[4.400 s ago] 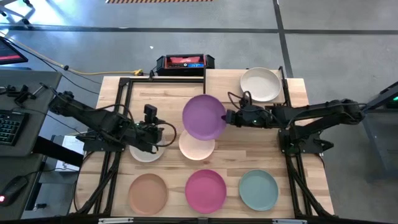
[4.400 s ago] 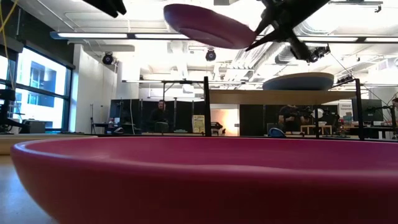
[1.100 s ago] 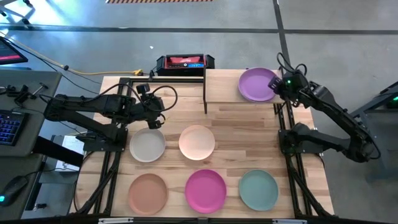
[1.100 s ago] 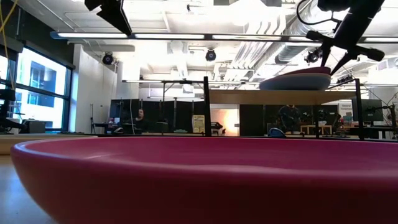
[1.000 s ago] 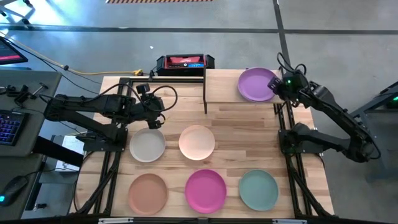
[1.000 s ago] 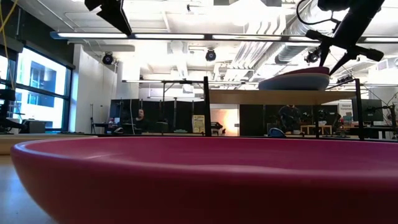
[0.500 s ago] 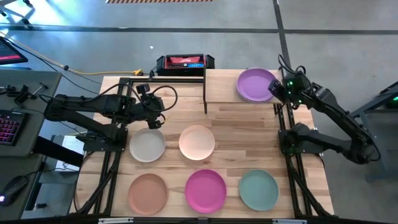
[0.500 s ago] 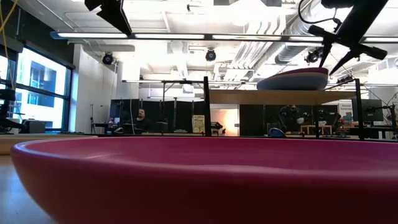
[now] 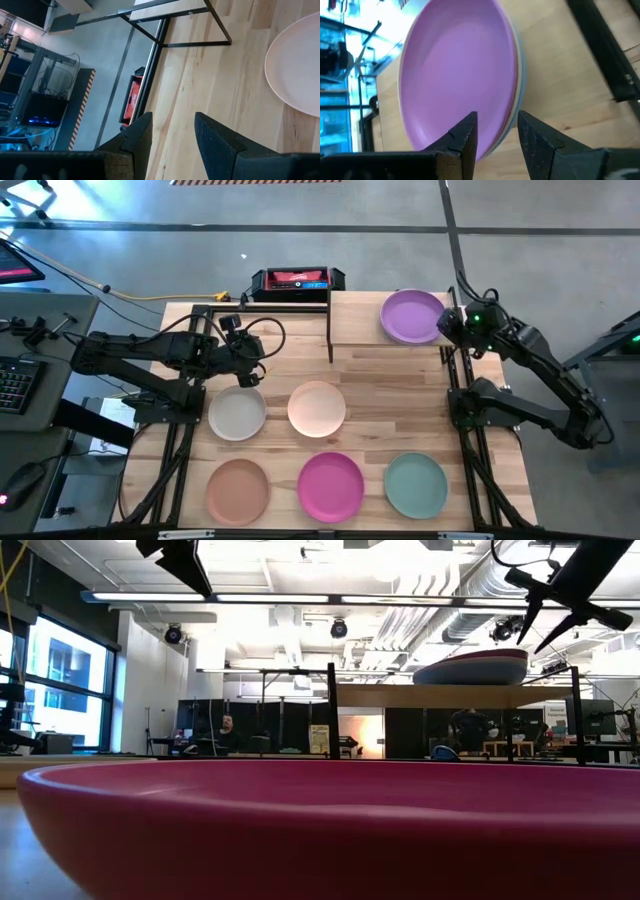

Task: Place and stack plates onto a shelf
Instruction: Stack the pink plate on top of the purple plate on the shelf

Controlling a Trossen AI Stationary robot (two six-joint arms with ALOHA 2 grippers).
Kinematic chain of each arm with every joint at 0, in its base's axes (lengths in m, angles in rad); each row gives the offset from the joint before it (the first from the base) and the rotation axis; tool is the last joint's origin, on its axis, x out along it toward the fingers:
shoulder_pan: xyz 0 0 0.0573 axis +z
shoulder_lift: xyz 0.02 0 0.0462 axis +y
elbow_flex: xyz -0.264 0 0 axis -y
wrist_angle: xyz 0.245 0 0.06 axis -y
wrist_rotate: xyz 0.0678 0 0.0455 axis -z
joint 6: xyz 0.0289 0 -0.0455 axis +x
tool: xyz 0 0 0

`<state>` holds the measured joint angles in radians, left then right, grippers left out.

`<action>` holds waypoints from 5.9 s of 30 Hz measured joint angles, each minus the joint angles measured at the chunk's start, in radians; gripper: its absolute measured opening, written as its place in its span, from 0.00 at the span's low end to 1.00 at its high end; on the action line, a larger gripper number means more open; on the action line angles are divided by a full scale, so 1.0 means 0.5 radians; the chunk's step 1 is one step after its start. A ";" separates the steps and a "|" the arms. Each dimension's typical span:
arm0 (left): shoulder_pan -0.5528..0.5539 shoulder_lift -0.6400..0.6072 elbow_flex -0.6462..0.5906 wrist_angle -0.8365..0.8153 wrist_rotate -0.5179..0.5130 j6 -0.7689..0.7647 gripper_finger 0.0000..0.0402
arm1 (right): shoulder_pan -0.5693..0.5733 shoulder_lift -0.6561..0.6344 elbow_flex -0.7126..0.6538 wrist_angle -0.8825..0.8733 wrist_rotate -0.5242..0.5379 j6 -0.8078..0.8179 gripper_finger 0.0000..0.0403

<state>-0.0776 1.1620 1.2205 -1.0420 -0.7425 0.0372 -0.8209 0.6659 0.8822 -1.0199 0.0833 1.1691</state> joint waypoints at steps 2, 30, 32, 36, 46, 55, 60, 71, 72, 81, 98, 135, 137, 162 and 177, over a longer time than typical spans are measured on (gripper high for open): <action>0.000 0.000 0.000 0.000 0.000 -0.001 0.34 | 0.020 0.000 0.000 0.000 -0.071 -0.017 0.29; -0.002 0.000 0.001 -0.019 0.652 -0.631 0.34 | 1.232 0.246 0.000 0.391 -0.372 0.404 0.29; -0.002 0.000 0.001 -0.020 0.693 -0.650 0.34 | 1.330 0.325 0.000 0.438 -0.335 0.447 0.29; -0.002 0.000 0.001 -0.037 0.733 -0.698 0.34 | 1.500 0.482 0.000 0.596 -0.278 0.506 0.29; -0.005 0.000 0.001 -0.153 0.930 -0.830 0.34 | 1.833 0.867 0.000 1.022 -0.218 0.511 0.29; -0.079 0.001 -0.033 -0.322 0.944 -0.915 0.34 | 2.057 1.233 0.000 1.227 -0.218 0.544 0.29; -0.156 0.000 -0.135 -0.392 0.944 -0.991 0.34 | 2.146 1.407 0.000 1.343 -0.218 0.629 0.29; -0.346 0.001 -0.327 -0.381 1.055 -1.163 0.34 | 2.308 1.704 0.000 1.639 -0.221 0.632 0.29; -0.363 0.001 -0.327 -0.376 1.054 -1.172 0.34 | 2.325 1.724 0.000 1.644 -0.222 0.631 0.29; -0.480 0.000 -0.327 -0.373 1.054 -1.270 0.34 | 2.435 1.944 0.194 1.592 -0.228 0.581 0.29; -0.597 0.000 -0.327 -0.369 1.047 -1.370 0.34 | 2.443 2.369 0.828 0.745 -0.244 0.331 0.21; -0.597 0.000 -0.327 -0.366 1.021 -1.381 0.34 | 2.446 2.502 0.823 0.831 -0.325 0.263 0.21; -0.597 0.000 -0.327 -0.367 1.021 -1.381 0.34 | 2.446 2.504 0.823 0.847 -0.325 0.262 0.21; -0.596 0.000 -0.327 -0.365 1.002 -1.398 0.34 | 2.446 2.614 0.822 0.850 -0.396 0.366 0.18; -0.596 0.000 -0.327 -0.363 0.991 -1.398 0.34 | 2.446 2.594 0.824 0.806 -0.512 0.405 0.01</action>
<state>-0.3756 1.1618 1.0571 -1.2236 -0.2470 -0.6621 0.4020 1.9630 1.2942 -0.6171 -0.1729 1.3716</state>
